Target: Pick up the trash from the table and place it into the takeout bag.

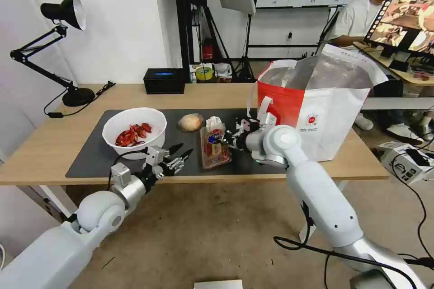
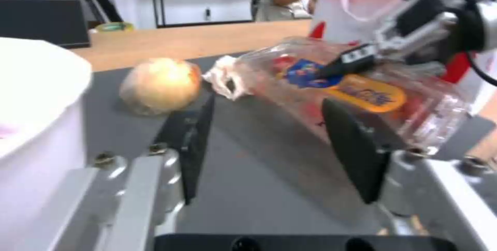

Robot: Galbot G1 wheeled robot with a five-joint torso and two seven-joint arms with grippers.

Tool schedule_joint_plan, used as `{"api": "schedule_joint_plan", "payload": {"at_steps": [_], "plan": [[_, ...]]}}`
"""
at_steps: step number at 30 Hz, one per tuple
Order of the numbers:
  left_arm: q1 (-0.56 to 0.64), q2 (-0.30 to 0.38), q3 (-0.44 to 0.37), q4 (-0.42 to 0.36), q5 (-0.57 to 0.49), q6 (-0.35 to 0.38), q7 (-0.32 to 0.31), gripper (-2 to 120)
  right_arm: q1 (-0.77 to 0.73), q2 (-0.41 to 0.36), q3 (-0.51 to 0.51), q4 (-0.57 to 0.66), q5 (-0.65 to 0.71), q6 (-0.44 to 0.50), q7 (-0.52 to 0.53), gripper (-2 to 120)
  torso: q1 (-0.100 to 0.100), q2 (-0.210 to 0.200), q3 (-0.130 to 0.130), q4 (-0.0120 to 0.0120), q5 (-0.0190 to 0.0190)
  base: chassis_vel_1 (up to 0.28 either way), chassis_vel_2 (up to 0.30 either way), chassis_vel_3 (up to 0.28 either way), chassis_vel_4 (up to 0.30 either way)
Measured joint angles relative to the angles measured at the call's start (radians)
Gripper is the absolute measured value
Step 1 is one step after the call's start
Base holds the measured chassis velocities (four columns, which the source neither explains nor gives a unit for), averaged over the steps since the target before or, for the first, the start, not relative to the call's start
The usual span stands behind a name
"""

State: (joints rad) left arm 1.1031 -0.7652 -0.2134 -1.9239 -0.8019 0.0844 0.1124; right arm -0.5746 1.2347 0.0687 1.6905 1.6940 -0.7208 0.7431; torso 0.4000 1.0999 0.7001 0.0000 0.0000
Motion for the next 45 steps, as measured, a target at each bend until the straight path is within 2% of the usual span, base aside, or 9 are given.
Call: {"api": "schedule_joint_plan", "payload": {"at_steps": [3, 4, 7, 10, 20, 24, 28, 31, 45], "plan": [[0.030, -0.006, -0.039, -0.015, -0.056, 0.008, -0.031, 82, -0.018, -0.030, 0.022, 0.063, -0.013, 0.016, -0.050, 0, 0.000, 0.000, 0.000, -0.0001, 0.0001, 0.000, 0.000, 0.000, 0.000], [0.030, -0.006, -0.039, -0.015, -0.056, 0.008, -0.031, 82, -0.018, -0.030, 0.022, 0.063, -0.013, 0.016, -0.050, 0, 0.000, 0.000, 0.000, -0.0001, 0.0001, 0.000, 0.000, 0.000, 0.000], [0.058, 0.005, -0.081, -0.019, -0.065, 0.008, -0.019, 97, -0.021, -0.047, 0.067, 0.137, -0.012, 0.047, -0.077, 0, 0.000, 0.000, 0.000, 0.0000, 0.0001, 0.000, 0.000, 0.000, 0.000], [0.066, 0.010, -0.094, -0.014, -0.061, 0.006, -0.002, 99, -0.017, -0.056, 0.088, 0.171, 0.002, 0.064, -0.078, 0, 0.000, 0.000, 0.000, 0.0000, 0.0004, 0.000, 0.000, 0.000, 0.000], [0.103, -0.014, -0.115, -0.006, -0.039, -0.002, 0.018, 100, 0.048, -0.125, 0.130, 0.264, 0.000, 0.154, -0.054, 0, 0.000, 0.000, 0.000, 0.0000, 0.0001, 0.000, 0.000, 0.000, 0.000], [0.134, -0.035, -0.114, 0.015, -0.013, -0.024, 0.038, 100, 0.077, -0.197, 0.153, 0.253, -0.105, 0.292, -0.097, 0, 0.000, 0.000, 0.000, 0.0000, 0.0002, 0.000, 0.000, 0.000, 0.000], [0.136, -0.036, -0.114, 0.021, -0.006, -0.029, 0.048, 100, 0.097, -0.223, 0.160, 0.222, -0.155, 0.403, -0.105, 0, 0.000, 0.000, 0.000, -0.0001, 0.0002, 0.000, 0.000, 0.000, 0.000], [0.136, -0.042, -0.112, 0.021, -0.006, -0.029, 0.049, 100, 0.109, -0.229, 0.166, 0.200, -0.172, 0.440, -0.092, 0, 0.000, 0.000, 0.000, 0.0000, 0.0002, 0.000, 0.000, 0.000, 0.000], [0.113, -0.045, -0.073, 0.034, 0.017, -0.030, 0.050, 100, 0.140, -0.305, 0.183, 0.124, -0.230, 0.447, -0.012, 0, 0.000, 0.000, 0.000, -0.0001, 0.0001, 0.000, 0.000, 0.000, 0.000]]}}
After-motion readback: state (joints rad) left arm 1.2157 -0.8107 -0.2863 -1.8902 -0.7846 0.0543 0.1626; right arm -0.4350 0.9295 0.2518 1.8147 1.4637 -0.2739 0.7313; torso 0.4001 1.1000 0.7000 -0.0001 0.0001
